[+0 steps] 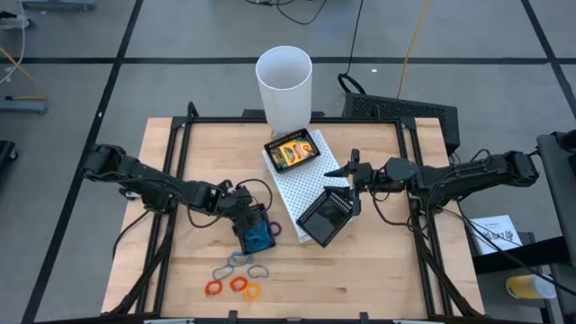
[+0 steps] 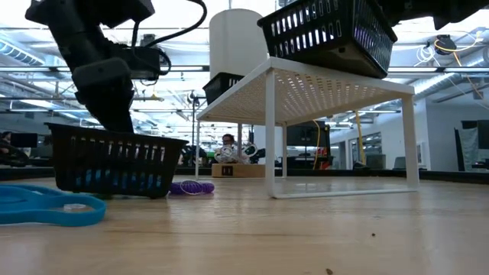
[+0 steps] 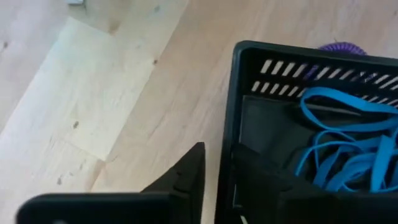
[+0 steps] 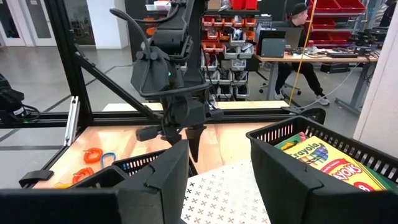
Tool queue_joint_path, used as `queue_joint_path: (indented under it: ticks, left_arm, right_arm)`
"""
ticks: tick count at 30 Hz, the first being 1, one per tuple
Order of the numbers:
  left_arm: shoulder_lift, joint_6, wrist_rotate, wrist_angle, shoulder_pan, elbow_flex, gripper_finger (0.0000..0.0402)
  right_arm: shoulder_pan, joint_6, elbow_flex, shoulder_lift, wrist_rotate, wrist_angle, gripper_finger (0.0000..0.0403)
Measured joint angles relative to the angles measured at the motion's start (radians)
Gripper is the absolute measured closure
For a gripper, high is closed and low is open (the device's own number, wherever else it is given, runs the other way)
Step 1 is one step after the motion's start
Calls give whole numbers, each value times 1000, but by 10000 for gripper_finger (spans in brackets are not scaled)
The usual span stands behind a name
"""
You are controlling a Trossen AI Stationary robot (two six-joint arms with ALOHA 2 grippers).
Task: Pick & Place Office Desk Supplies
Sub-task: Put the black bin on the shelf
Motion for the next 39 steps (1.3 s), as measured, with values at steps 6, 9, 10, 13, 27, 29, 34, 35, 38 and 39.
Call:
queue_joint_path:
  ticks: [6,9,10,13,27,29,34,35,38,39]
  left_arm:
    - [0,1,51,-1,19,0,377]
    - [-1,4,60,3,20,0,389]
    - [-1,3,59,3,18,0,386]
    - [-5,2,45,-4,11,14,382]
    - [-32,73,26,-192,4,183,392]
    - [-46,89,2,-204,-4,207,392]
    - [-89,158,-5,-214,-24,256,392]
    - [-100,171,-5,-215,-25,267,392]
    - [-132,209,-14,-216,-25,297,392]
    - [-140,221,-19,-221,-25,312,392]
  right_arm:
    - [0,0,0,0,0,0,238]
    - [0,-6,0,0,0,0,238]
    - [0,-7,0,0,0,0,238]
    - [0,-7,0,0,0,0,238]
    - [0,-5,0,0,0,0,238]
    - [0,-5,0,0,0,0,238]
    - [0,-4,0,0,0,1,238]
    - [0,-4,0,0,0,1,238]
    - [0,-4,0,0,0,1,238]
    - [0,-4,0,0,0,1,238]
